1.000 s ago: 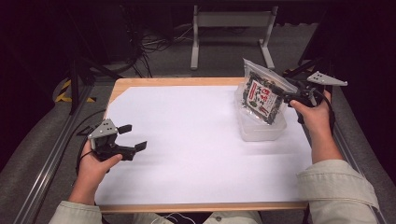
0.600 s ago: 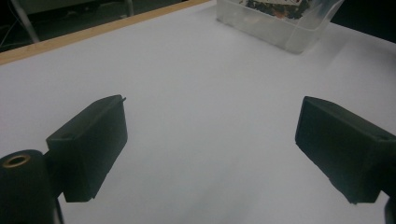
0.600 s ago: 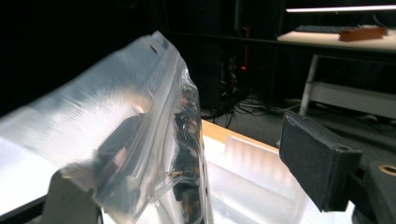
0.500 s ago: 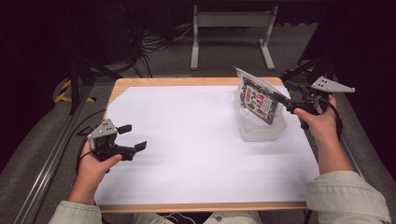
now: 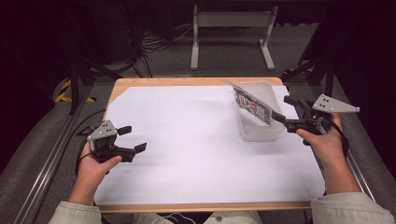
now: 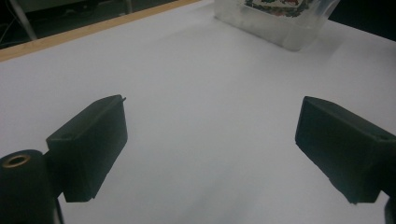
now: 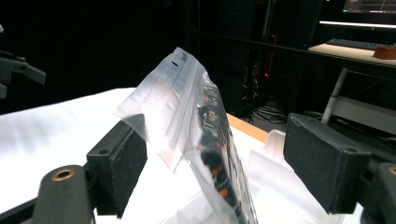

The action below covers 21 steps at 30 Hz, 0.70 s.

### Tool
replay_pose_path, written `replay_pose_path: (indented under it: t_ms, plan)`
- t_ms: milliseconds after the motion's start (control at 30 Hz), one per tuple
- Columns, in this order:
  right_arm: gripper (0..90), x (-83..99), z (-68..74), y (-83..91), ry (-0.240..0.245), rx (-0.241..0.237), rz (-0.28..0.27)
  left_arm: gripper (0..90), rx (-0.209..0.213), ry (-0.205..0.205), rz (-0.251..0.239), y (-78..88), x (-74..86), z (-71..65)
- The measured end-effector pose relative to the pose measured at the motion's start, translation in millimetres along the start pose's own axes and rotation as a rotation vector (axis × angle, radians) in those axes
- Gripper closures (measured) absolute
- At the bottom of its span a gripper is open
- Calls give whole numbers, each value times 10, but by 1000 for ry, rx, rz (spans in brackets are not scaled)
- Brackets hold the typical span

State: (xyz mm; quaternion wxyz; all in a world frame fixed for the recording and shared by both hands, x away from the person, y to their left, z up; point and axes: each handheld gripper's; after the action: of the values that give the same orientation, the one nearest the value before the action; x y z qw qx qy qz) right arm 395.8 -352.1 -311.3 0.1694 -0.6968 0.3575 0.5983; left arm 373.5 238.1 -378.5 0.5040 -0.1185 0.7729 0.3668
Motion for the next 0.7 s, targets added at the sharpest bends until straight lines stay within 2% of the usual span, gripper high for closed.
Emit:
replay_pose_path:
  t_ms: [333, 433, 533, 700]
  plan:
    - [214, 174, 430, 118, -15, 1, 23, 98, 1, -1, 10, 42, 71, -29]
    - [214, 254, 519, 93, -15, -7, 45, 95, 0, -7, 13, 51, 109, -22]
    - [213, 347, 604, 41, 2, -17, 77, 87, 1, 8, 10, 53, 161, -20]
    - [219, 475, 698, -43, -14, -40, 102, 83, 8, 26, -13, 61, 259, 2]
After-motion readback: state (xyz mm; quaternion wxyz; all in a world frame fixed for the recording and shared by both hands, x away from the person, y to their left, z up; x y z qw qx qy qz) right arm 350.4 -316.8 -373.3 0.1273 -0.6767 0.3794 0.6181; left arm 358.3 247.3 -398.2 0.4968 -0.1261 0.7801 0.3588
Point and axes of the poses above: each handheld gripper's, and its own axes: y roughly backward along the jaws, x roughly out of its underside, z roughly to its left, and after that the axes turned 9 degrees about y, right-handed
